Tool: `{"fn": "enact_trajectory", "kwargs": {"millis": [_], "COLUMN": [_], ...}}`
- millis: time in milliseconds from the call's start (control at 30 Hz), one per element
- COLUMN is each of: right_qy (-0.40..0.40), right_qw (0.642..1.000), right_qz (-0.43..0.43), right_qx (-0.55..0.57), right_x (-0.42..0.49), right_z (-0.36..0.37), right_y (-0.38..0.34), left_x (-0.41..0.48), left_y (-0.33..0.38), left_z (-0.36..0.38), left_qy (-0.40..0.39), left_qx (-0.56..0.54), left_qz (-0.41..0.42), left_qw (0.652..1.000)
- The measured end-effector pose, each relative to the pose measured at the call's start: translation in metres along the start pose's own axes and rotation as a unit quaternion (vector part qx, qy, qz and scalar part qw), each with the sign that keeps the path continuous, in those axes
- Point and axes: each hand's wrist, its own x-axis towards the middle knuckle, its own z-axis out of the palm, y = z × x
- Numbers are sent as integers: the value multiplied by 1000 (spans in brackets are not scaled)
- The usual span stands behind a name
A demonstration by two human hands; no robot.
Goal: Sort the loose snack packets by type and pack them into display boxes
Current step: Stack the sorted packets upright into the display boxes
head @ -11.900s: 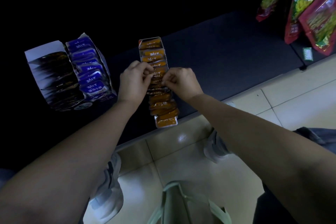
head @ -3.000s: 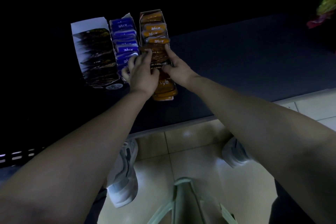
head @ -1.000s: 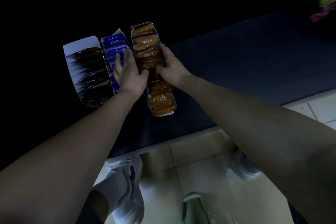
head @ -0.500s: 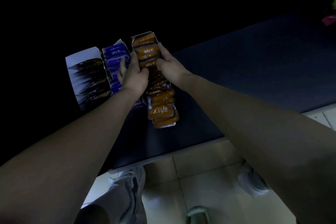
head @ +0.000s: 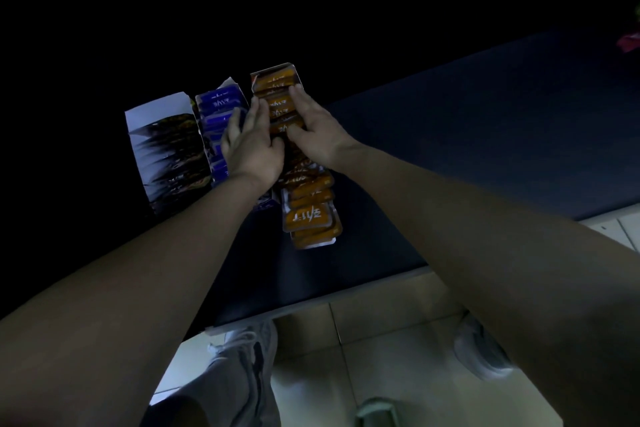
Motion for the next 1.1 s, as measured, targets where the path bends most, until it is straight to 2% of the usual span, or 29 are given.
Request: {"fn": "enact_trajectory", "kwargs": {"millis": [67, 200, 367, 467, 567, 767, 867, 1000, 1100], "right_qy": [-8, -3, 16, 9, -6, 4, 11, 19, 3], "right_qw": [999, 1000, 996, 988, 981, 983, 983, 985, 989], "right_qz": [-1, 15, 69, 129, 168, 147, 142, 133, 128], "right_qx": [-31, 4, 49, 78, 101, 113, 112, 105, 71], "right_x": [1, -9, -46, -72, -94, -108, -110, -115, -116], "right_z": [1, -6, -13, -8, 1, 14, 16, 25, 34], "right_y": [0, 1, 13, 23, 29, 20, 16, 10, 7], "left_x": [1, -6, -40, -72, -101, -114, -113, -107, -104], "left_y": [0, -2, -8, -12, -12, -1, 1, -4, -7], "left_z": [-3, -8, -5, 4, 15, 13, 15, 28, 36], "left_qy": [-9, -1, 86, 137, 107, 91, 19, -56, -56], "left_qx": [26, 15, -48, -78, -108, -142, -174, -359, -399], "left_qz": [2, 28, 89, 27, -44, -54, -90, -174, -208], "left_qw": [1000, 999, 991, 987, 987, 984, 980, 915, 891]}}
